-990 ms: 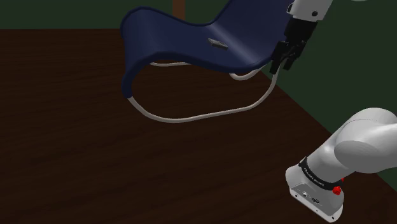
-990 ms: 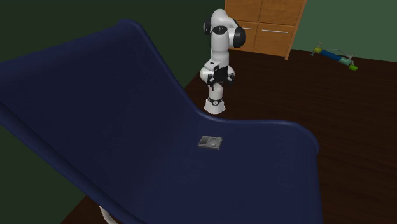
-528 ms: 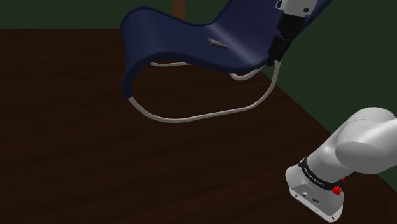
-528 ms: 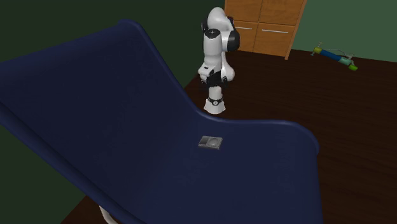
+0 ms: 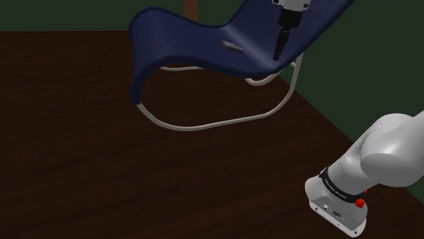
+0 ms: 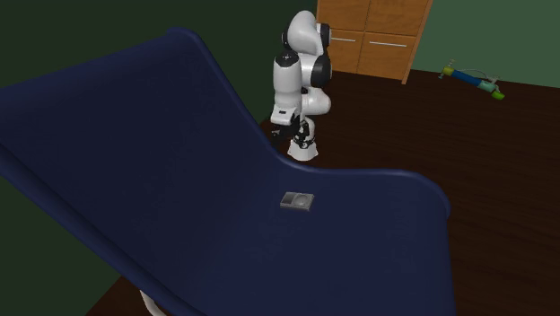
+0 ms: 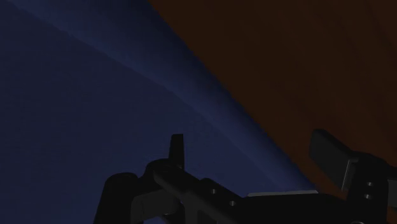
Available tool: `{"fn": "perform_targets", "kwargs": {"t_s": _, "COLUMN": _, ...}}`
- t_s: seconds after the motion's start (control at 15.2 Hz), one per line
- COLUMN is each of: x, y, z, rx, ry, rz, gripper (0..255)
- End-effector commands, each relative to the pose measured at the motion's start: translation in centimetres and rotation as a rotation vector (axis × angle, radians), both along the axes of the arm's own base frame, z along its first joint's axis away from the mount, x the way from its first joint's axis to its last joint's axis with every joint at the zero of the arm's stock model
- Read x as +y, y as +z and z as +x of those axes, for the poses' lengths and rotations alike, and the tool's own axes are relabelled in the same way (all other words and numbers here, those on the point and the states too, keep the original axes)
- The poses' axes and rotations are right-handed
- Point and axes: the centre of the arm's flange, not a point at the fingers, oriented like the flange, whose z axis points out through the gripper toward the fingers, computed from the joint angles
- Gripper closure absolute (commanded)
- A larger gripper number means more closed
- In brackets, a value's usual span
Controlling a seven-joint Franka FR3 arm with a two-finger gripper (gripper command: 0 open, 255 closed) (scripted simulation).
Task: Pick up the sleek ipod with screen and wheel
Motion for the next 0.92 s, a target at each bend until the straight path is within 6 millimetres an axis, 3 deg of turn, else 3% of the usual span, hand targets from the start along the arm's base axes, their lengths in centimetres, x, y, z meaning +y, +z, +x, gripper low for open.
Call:
{"fn": "perform_targets", "kwargs": {"t_s": 0.0, "x": -0.5, "y": 0.0, "z": 2.4, "rx": -0.009, "ry": 0.092, "rz": -0.003, "gripper": 0}}
{"fn": "perform_targets", "kwargs": {"t_s": 0.4, "x": -0.7, "y": -0.1, "z": 10.0, "rx": -0.033, "ry": 0.348, "rz": -0.01, "gripper": 0}}
{"fn": "perform_targets", "kwargs": {"t_s": 0.86, "x": 1.6, "y": 0.0, "z": 18.6, "rx": -0.062, "ry": 0.646, "rz": -0.017, "gripper": 0}}
